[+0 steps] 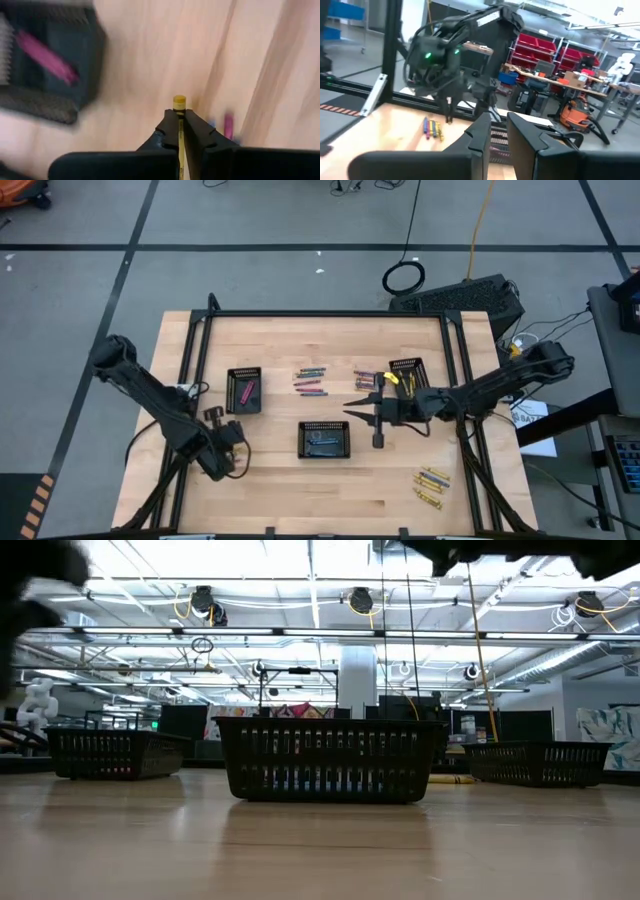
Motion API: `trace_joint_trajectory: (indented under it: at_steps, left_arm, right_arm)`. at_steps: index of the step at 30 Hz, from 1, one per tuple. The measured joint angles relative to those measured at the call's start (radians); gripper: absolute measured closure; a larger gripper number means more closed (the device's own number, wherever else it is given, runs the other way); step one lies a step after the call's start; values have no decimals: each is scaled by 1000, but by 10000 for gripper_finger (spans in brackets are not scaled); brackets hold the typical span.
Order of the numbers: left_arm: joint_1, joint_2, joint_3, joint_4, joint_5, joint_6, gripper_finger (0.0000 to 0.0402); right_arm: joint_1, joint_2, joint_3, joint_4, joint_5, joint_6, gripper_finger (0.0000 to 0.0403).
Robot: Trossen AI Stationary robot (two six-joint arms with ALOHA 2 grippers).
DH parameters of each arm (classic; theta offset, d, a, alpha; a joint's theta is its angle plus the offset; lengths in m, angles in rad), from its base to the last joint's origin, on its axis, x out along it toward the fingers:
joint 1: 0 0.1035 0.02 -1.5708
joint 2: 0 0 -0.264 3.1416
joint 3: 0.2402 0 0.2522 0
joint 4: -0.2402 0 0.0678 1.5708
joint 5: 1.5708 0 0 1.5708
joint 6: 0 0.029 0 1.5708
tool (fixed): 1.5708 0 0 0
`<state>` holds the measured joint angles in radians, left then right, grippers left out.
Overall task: Sort crayons
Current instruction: Put the yellow crayon into the right black basket
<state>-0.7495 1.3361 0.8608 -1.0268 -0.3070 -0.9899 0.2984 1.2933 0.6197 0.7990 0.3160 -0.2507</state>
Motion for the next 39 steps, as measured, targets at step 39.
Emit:
trace_joint_trajectory:
  at_steps: [39]
  left_arm:
    - [605, 37, 88, 1145, 25, 1232, 400]
  right_arm:
    - [-145, 391, 97, 222, 64, 130, 247]
